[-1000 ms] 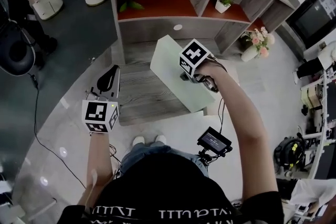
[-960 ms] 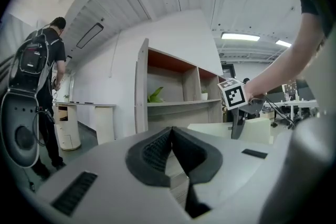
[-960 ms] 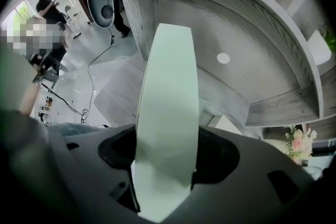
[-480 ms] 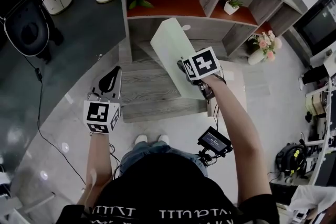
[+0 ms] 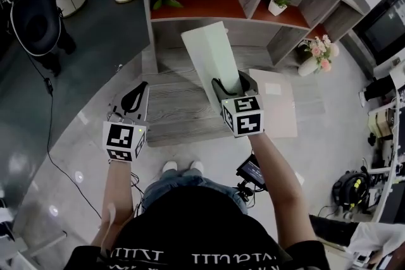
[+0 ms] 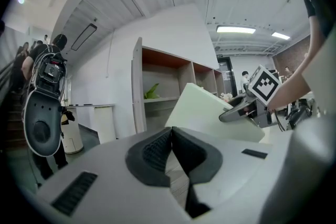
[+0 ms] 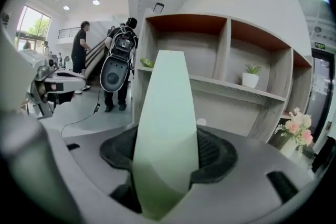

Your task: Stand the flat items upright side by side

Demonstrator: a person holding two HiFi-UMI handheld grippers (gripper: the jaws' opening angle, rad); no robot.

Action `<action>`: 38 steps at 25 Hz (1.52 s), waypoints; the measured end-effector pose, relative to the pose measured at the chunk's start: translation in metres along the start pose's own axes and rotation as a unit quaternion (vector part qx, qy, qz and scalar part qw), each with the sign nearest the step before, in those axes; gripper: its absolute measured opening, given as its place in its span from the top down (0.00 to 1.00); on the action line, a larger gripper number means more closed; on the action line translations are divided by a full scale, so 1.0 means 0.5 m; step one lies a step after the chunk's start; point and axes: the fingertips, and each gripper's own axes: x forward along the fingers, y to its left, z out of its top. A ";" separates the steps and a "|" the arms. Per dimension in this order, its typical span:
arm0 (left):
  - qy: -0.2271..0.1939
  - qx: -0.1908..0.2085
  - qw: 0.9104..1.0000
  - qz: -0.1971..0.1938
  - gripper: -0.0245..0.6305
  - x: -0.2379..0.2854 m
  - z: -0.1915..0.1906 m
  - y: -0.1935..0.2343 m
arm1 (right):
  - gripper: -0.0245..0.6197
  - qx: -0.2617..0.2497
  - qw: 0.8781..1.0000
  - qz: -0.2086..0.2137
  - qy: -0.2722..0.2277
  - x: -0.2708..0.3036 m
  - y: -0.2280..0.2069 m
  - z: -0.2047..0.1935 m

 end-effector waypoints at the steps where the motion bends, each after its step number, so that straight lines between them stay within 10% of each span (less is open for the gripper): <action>1: 0.002 0.003 1.000 -0.005 0.94 0.002 -0.001 -0.007 | 0.52 0.006 1.000 -0.006 -0.020 -0.001 0.000 0.001; 7: 0.010 0.015 1.000 -0.025 0.94 0.011 -0.003 -0.031 | 0.52 0.060 0.995 -0.025 -0.072 0.002 0.009 -0.009; 14: 0.024 0.012 0.999 -0.039 0.94 0.014 -0.027 -0.051 | 0.51 0.073 0.995 0.000 0.074 -0.004 0.031 -0.055; 24: 0.030 0.015 0.999 -0.026 0.94 -0.001 -0.037 -0.027 | 0.49 0.151 0.954 0.097 0.241 0.057 0.122 -0.197; 38: 0.042 0.008 0.998 0.035 0.94 -0.043 -0.056 0.052 | 0.49 0.062 0.974 0.029 0.215 0.220 0.225 -0.148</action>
